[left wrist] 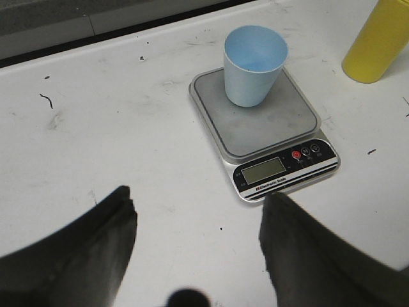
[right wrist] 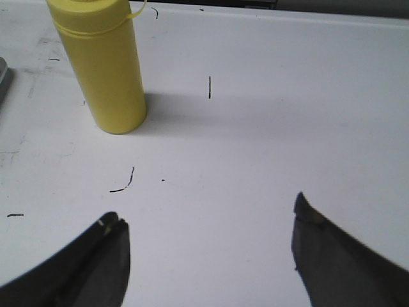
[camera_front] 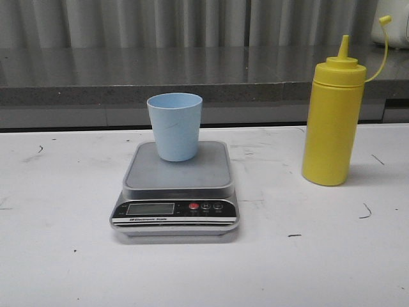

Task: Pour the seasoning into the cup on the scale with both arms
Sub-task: 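Open the left gripper and withdraw it from the cup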

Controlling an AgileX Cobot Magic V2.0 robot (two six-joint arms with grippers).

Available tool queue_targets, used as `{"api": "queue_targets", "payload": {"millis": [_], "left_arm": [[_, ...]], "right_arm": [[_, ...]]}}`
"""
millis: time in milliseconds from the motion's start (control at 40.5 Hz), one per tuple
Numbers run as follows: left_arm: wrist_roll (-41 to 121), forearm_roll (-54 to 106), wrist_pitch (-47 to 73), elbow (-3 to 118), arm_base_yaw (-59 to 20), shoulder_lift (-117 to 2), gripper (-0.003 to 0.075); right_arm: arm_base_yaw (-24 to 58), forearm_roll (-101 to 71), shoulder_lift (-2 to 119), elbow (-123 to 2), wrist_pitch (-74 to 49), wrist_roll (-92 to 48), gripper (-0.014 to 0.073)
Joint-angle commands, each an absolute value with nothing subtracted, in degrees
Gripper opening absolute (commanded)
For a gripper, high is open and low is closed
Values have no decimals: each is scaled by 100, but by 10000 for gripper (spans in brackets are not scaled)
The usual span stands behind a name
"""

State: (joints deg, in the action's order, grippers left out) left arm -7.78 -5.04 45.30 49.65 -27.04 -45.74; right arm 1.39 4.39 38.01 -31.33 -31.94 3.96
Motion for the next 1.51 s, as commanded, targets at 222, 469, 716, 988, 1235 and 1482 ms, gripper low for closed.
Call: {"api": "queue_targets", "payload": {"millis": [222, 469, 716, 988, 1235, 1482], "left_arm": [[-773, -479, 4066, 5095, -2726, -4537, 421], [-773, -479, 4017, 5095, -2726, -4537, 421], [-773, -479, 4017, 5095, -2726, -4537, 421], [-773, -479, 4017, 5095, -2726, -4537, 421], [-773, -479, 4017, 5095, -2726, -4537, 421], [-773, -479, 4017, 5095, -2726, -4537, 421]], "right_arm": [[135, 710, 3827, -3329, -2617, 352, 549], [135, 641, 3827, -3329, -2587, 367, 549], [135, 591, 3827, -3329, -2596, 367, 549], [135, 597, 3827, -3329, -2595, 367, 549], [135, 597, 3827, -3329, -2665, 367, 549], [135, 540, 3827, -3348, -2771, 367, 549]]}}
